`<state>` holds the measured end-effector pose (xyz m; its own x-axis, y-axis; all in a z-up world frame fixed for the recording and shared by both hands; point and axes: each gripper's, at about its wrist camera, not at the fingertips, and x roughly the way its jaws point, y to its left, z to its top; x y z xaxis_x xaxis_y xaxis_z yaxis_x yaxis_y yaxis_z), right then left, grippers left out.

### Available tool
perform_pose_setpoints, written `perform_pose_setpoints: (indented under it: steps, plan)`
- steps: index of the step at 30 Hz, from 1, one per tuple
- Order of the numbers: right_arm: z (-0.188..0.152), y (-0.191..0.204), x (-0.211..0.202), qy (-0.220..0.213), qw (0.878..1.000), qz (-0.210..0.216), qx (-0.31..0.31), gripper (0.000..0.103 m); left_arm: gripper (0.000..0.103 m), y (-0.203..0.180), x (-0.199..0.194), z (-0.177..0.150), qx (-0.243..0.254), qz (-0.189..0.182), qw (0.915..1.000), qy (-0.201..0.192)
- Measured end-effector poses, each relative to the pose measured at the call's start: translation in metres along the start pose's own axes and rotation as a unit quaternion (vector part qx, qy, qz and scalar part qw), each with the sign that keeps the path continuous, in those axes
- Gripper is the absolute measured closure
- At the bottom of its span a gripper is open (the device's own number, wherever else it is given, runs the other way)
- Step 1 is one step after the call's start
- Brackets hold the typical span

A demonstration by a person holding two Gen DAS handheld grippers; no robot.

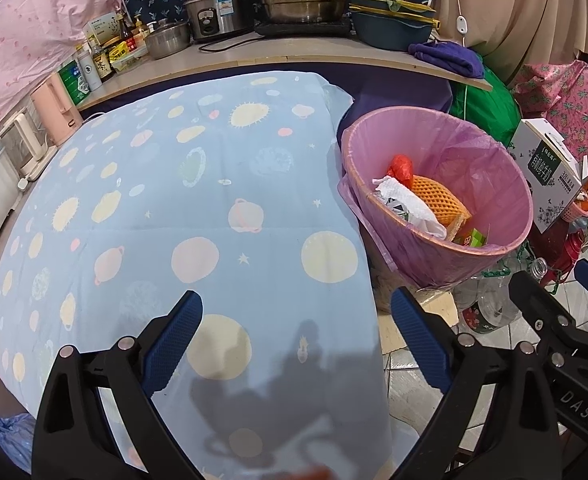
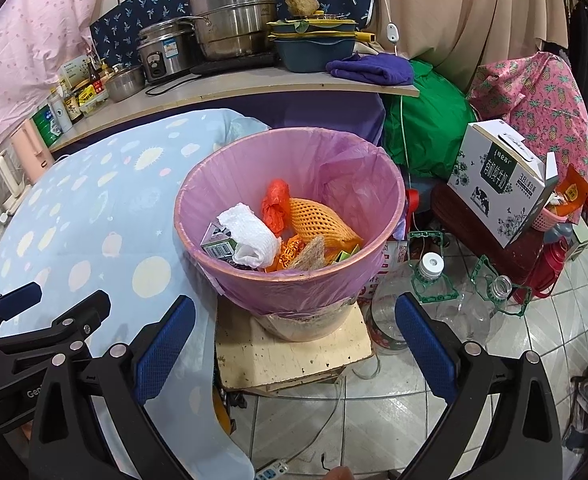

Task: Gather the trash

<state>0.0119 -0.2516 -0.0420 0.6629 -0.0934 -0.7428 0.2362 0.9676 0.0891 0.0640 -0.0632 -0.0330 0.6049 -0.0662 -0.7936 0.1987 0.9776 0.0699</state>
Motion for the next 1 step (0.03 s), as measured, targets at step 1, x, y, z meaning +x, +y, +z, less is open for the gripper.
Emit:
perform_pose_setpoints:
  steps: [1]
  plan:
    - [0.0000, 0.0004, 0.0002, 0.000, 1.000, -0.001, 0.000, 0.006, 0.012, -0.0002, 0.0000, -0.0002, 0.001, 0.000, 1.0000, 0.000]
